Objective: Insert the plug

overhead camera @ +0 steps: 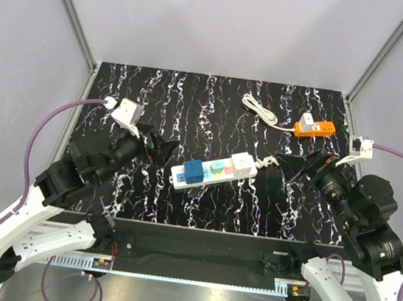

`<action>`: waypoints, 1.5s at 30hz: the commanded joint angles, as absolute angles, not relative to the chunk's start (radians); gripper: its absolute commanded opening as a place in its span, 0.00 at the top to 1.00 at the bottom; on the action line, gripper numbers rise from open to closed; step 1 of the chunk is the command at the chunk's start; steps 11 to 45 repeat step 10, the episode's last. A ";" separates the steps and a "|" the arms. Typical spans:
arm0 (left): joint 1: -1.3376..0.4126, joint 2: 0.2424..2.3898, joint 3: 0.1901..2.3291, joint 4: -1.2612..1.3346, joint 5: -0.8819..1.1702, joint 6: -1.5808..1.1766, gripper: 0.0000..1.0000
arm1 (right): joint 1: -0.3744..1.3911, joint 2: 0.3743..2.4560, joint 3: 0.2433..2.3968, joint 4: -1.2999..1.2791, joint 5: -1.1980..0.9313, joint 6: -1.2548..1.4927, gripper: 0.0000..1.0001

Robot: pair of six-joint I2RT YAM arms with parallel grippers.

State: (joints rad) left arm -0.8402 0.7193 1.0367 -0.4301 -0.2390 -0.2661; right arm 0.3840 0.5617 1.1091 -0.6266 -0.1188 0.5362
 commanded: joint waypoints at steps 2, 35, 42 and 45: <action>-0.838 0.696 1.039 -0.384 -0.238 -0.242 0.01 | 0.380 0.572 1.121 -0.655 -0.083 0.534 0.00; -0.839 0.709 1.042 -0.374 -0.255 -0.224 0.01 | 0.380 0.594 1.160 -0.683 -0.063 0.515 0.00; -0.839 0.709 1.042 -0.374 -0.255 -0.224 0.01 | 0.380 0.594 1.160 -0.683 -0.063 0.515 0.00; -0.839 0.709 1.042 -0.374 -0.255 -0.224 0.01 | 0.380 0.594 1.160 -0.683 -0.063 0.515 0.00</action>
